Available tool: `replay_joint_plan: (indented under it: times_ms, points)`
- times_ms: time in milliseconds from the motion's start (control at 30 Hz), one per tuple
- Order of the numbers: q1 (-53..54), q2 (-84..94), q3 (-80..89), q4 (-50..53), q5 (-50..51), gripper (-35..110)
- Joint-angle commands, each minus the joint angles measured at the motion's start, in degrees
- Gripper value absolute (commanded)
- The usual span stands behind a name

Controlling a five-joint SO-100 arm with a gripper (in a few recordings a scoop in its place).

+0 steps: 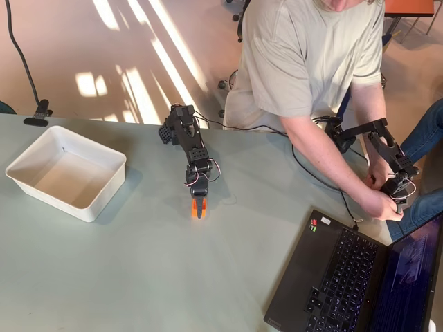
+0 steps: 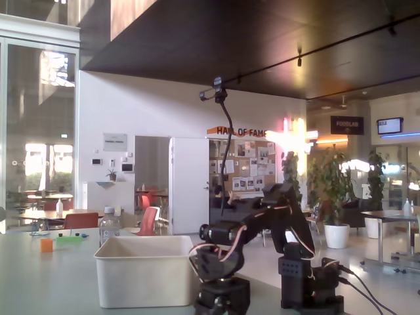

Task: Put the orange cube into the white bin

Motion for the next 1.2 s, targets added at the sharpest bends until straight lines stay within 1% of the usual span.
replay_joint_plan:
  times_ms: [0,400,700,1167]
  points:
    - [-1.1,1.2,-1.9,0.3,-0.4,58]
    - [-0.4,1.2,-1.9,0.2,-0.5,49]
    - [-0.4,1.2,-1.9,0.2,-0.5,37]
    - [-0.5,1.3,-1.9,0.3,-0.5,27]
